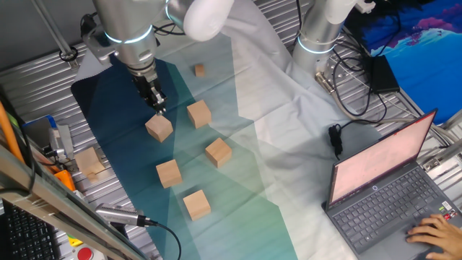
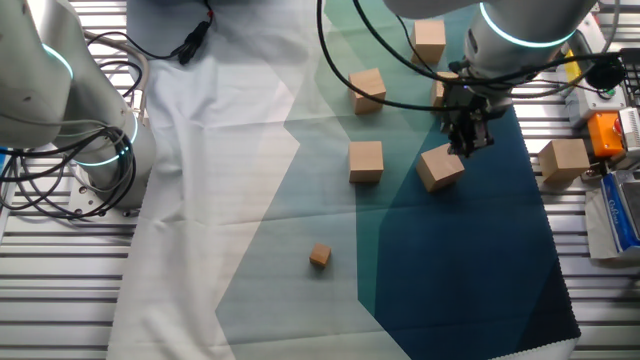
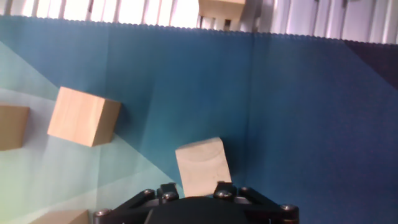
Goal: Stack the blocks in a vertical line of five
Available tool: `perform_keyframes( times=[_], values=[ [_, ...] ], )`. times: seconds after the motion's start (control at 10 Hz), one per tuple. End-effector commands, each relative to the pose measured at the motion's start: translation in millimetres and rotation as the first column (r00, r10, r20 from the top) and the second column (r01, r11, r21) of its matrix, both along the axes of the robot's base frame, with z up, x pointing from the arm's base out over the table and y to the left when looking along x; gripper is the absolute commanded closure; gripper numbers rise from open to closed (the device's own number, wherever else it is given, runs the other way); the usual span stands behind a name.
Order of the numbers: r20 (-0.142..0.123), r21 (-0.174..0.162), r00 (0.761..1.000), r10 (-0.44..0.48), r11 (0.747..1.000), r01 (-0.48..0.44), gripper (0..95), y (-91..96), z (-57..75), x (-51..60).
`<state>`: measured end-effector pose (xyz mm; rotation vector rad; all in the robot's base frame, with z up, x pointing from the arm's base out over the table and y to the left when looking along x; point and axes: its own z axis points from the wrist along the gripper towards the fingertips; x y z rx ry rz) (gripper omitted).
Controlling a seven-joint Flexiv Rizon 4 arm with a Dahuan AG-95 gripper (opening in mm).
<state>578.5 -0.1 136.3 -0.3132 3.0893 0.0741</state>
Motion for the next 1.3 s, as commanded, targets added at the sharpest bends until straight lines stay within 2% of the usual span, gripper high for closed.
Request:
perform_keyframes(
  times=[0.1,0.5,0.6,0.8,1.0,1.2,1.3],
  values=[
    [-0.002,-0.006,1.000,0.009,1.000,-0.009,0.0,0.5,-7.3,4.3],
    [-0.001,-0.014,1.000,0.017,1.000,-0.017,0.0,-0.2,-20.2,9.0],
    [-0.001,-0.015,1.000,0.021,1.000,-0.021,19.0,-1.5,-21.8,9.1],
    [0.006,-0.008,0.999,0.036,0.999,-0.036,19.0,-5.6,-23.7,9.1],
    [0.025,0.004,0.999,0.040,0.999,-0.040,19.0,-7.4,-29.0,8.7],
    [0.027,0.011,0.999,0.046,0.999,-0.046,19.0,-7.9,-31.3,8.5],
    [0.028,0.016,0.999,0.045,0.999,-0.046,0.0,-8.0,-31.6,8.5]
  ],
)
